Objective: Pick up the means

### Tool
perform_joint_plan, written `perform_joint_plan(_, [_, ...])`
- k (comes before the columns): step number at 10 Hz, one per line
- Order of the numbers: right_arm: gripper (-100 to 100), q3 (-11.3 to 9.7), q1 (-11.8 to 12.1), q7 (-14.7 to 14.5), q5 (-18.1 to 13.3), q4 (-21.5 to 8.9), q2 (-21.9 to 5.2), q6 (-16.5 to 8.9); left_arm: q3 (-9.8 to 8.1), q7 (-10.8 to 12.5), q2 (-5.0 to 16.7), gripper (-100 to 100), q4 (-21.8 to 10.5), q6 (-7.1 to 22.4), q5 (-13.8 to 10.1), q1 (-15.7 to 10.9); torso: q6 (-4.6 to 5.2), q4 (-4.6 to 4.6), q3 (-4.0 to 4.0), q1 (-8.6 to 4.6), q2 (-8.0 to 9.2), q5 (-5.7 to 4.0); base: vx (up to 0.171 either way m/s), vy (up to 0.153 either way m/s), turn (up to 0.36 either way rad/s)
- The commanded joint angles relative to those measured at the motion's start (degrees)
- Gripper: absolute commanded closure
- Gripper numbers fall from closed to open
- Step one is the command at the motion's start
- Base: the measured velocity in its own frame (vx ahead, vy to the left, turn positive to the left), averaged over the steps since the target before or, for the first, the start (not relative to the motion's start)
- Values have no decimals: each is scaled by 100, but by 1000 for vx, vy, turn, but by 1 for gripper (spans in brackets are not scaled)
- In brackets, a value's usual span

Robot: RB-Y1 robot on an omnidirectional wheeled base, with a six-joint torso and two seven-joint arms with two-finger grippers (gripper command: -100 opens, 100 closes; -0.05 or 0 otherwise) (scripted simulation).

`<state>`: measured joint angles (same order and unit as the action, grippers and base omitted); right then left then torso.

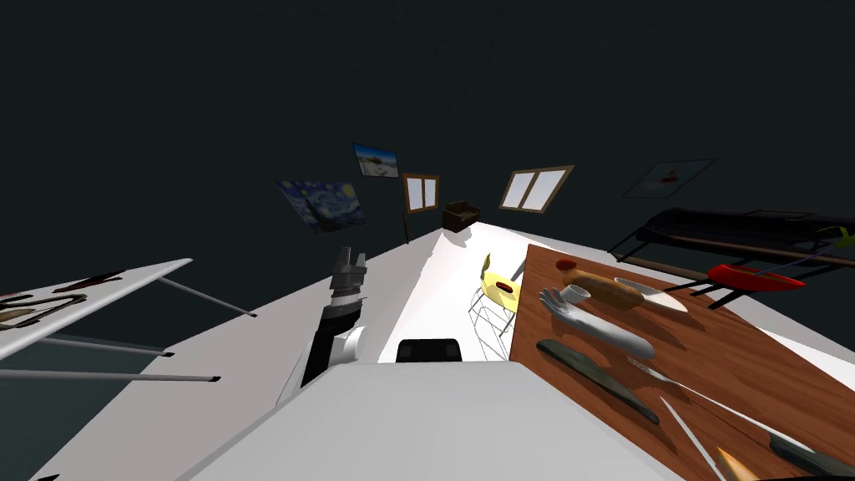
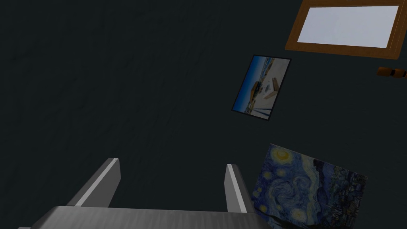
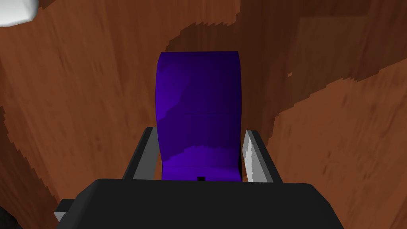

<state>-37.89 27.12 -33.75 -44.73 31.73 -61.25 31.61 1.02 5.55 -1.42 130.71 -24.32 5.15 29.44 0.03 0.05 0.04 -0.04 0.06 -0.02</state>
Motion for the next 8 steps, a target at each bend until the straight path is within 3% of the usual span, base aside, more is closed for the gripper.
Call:
perform_joint_plan(1, [100,0,0,0,0,0,0,0,0,0,0,0,0,0,0,0,0,0,0,0,0,0,0,0,0])
perform_joint_plan(2, [100,0,0,0,0,0,0,0,0,0,0,0,0,0,0,0,0,0,0,0,0,0,0,0,0])
perform_joint_plan(3, [0,0,0,0,0,0,1,0,0,0,0,0,0,0,0,0,0,0,0,1,0,1,0,0,0])
perform_joint_plan(4, [100,45,25,-10,30,43,-188,137,0,0,0,0,0,0,0,0,0,0,0,1,0,1,0,42,-67])
perform_joint_plan(6, [100,73,48,-7,50,90,-344,249,0,0,0,0,0,0,0,0,2,-1,-1,25,-3,9,8,62,-46])
perform_joint_plan(7, [100,39,60,39,32,152,-317,167,0,0,0,0,0,0,0,0,1,-2,-3,30,-4,11,4,26,-9])
perform_joint_plan(8, [0,38,70,57,32,177,-335,168,0,0,0,0,0,0,0,0,1,-1,-2,19,-3,7,1,6,0])
